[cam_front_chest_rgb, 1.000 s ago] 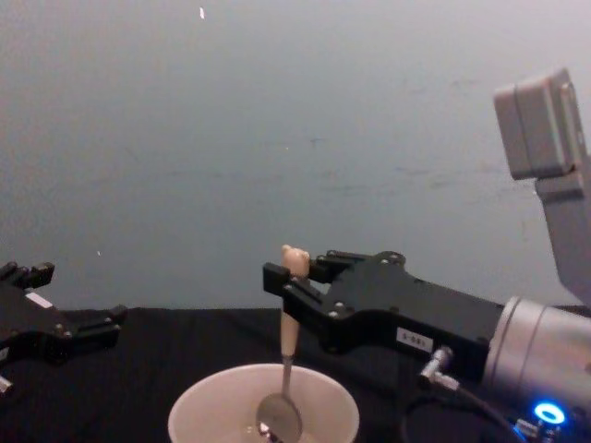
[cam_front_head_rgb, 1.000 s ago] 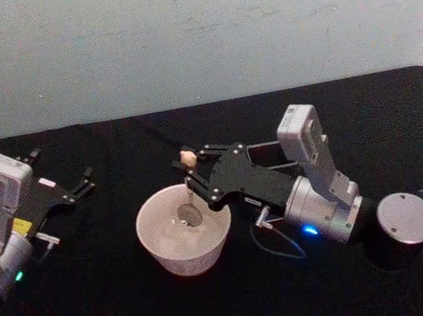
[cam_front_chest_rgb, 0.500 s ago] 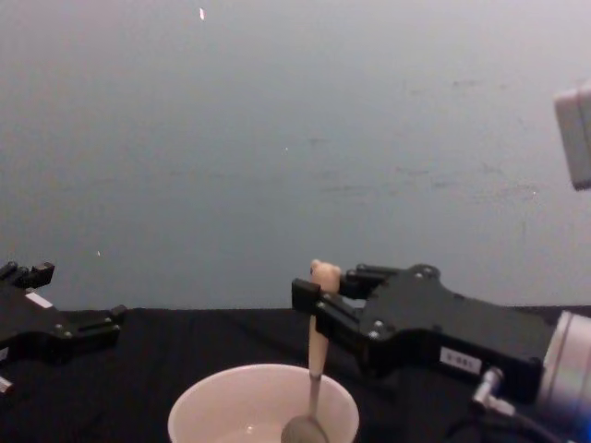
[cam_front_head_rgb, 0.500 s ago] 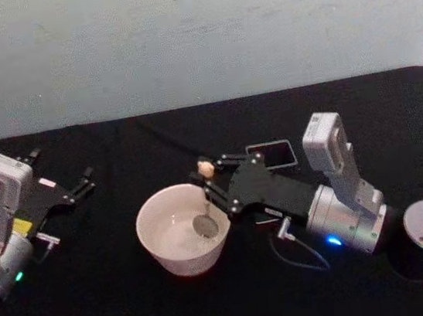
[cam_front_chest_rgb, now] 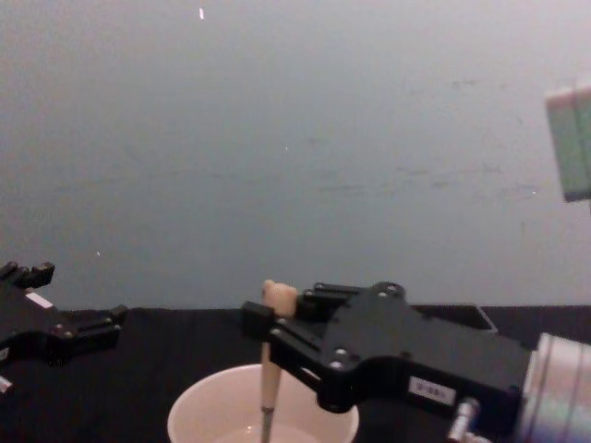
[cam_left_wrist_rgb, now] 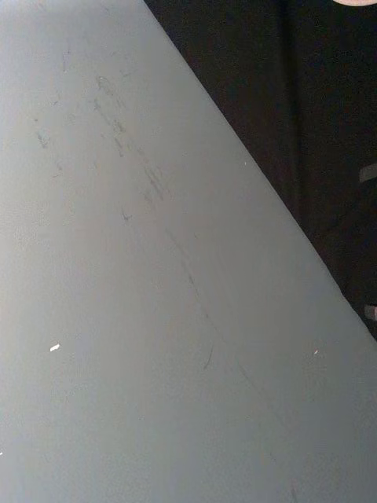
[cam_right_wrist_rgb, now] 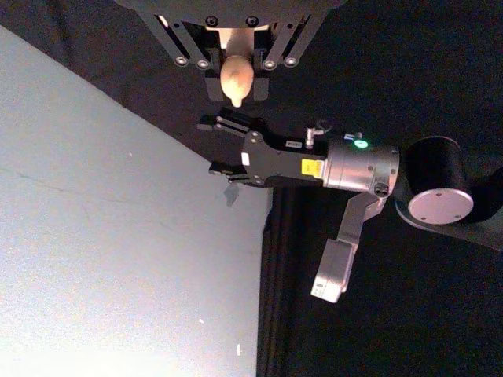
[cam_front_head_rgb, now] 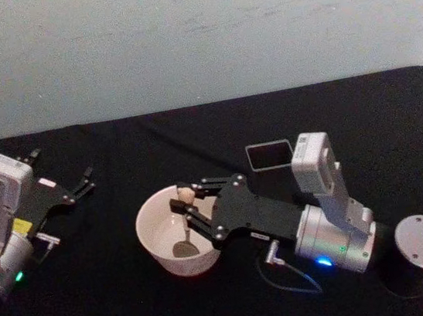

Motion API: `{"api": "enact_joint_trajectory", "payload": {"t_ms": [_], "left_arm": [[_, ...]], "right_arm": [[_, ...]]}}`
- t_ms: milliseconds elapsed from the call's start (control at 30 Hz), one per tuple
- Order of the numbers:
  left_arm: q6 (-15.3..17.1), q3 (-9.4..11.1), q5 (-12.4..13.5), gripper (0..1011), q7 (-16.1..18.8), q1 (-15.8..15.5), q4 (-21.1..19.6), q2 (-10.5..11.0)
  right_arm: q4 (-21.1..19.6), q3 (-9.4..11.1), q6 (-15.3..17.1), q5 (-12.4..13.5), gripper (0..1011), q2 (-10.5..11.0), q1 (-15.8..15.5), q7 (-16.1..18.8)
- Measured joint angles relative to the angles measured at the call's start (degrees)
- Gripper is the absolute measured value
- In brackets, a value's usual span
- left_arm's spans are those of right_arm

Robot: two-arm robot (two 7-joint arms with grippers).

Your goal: Pick up the stirring spoon with one hand, stir inside the cup, then place it back in its original position.

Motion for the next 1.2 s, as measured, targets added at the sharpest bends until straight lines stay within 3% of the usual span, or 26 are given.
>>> {"api": "enact_joint_trajectory", "payload": {"t_ms": [267, 533, 1200], "left_arm": [[0.00, 0.00, 0.00, 1001, 0.00, 0.00, 0.00, 0.00], [0.00, 0.00, 0.00, 1001, 0.00, 0.00, 0.00, 0.00], [0.00, 0.00, 0.00, 1001, 0.00, 0.00, 0.00, 0.00]], "right_arm": [[3.18, -0.85, -0.36, -1.42, 214, -2.64, 2.48, -1.79], [7.47, -0.07, -1.12, -3.11, 214, -5.07, 5.28, -4.17], [8.36, 1.42, -1.10, -3.85, 214, -5.28, 5.22, -4.77]]}}
